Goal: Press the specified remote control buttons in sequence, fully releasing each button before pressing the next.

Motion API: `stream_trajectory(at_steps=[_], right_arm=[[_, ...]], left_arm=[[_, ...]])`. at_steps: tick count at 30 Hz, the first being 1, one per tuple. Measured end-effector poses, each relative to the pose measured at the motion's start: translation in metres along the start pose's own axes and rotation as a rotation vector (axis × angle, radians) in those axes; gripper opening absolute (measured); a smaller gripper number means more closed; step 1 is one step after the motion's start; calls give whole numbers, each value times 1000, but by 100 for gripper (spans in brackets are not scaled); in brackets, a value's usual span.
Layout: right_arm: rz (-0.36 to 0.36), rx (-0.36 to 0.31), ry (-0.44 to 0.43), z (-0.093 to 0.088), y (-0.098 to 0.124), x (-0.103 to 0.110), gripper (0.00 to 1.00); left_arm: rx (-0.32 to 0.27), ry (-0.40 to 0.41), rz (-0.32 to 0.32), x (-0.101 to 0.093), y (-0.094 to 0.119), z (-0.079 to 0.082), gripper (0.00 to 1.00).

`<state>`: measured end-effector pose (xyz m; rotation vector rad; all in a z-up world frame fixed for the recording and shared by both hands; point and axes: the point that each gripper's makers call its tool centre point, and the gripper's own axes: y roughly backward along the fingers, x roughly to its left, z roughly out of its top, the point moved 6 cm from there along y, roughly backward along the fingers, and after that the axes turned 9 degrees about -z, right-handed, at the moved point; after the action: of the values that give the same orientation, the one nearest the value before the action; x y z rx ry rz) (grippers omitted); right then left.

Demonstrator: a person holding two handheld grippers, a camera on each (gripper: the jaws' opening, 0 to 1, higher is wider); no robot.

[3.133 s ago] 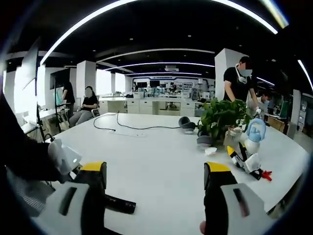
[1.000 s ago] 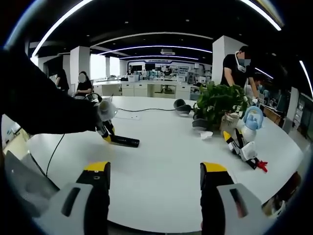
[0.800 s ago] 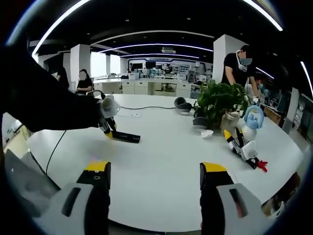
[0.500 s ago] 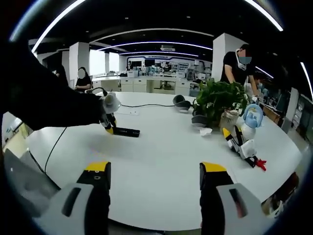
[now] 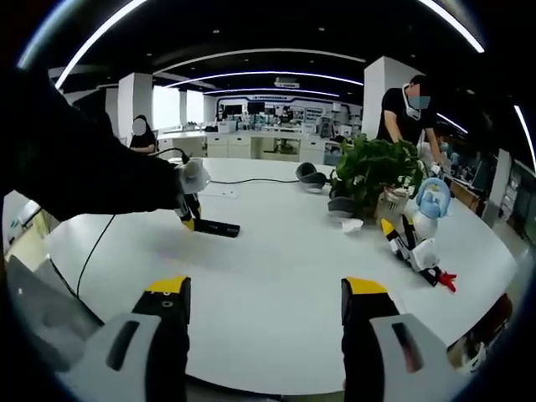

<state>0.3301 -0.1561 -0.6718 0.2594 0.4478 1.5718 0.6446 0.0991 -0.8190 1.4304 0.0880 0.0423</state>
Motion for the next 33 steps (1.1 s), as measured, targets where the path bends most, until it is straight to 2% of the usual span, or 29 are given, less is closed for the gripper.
stream_trajectory(at_steps=[6, 10, 11, 13, 16, 17, 18, 19, 22, 23, 25, 27, 29, 30, 31, 33], right_arm=[[4, -7, -5, 1, 1, 0, 76], [4, -17, -14, 3, 1, 0, 76], [4, -17, -15, 3, 2, -1, 76], [4, -21, -17, 3, 2, -1, 76], [3, -30, -20, 4, 3, -1, 76], [4, -34, -24, 4, 3, -1, 76], [4, -36, -27, 5, 3, -1, 76], [5, -37, -32, 5, 3, -2, 77], [7, -41, -38, 6, 4, -1, 78], [7, -44, -36, 6, 4, -1, 78], [8, -55, -34, 7, 5, -1, 78], [8, -66, -36, 9, 6, -1, 78], [10, -72, -39, 9, 7, -1, 79], [12, -74, -41, 9, 7, -1, 79], [12, -77, -42, 9, 7, -1, 79], [14, -83, -43, 10, 8, -1, 79]], left_arm=[[-3, 4, -7, 0, 0, -1, 25], [-53, -2, 72, 3, 3, -5, 34], [-61, 6, 76, 3, 4, -6, 36], [-93, 45, 102, 3, 5, -8, 38], [-131, 163, 143, 4, 6, -14, 43], [-139, 184, 183, 6, 9, -16, 46], [-145, 177, 202, 7, 10, -16, 51], [-161, 206, 219, 7, 11, -19, 55], [-188, 339, 226, 4, 13, -28, 63], [-189, 360, 220, 1, 14, -30, 66], [-220, 374, 250, -1, 16, -34, 79], [-340, 393, 304, -5, 22, -33, 94], [-352, 436, 312, -16, 27, -36, 97], [-370, 436, 331, -15, 29, -38, 99], [-430, 441, 329, -20, 31, -37, 100], [-466, 484, 336, -39, 42, -37, 100]])
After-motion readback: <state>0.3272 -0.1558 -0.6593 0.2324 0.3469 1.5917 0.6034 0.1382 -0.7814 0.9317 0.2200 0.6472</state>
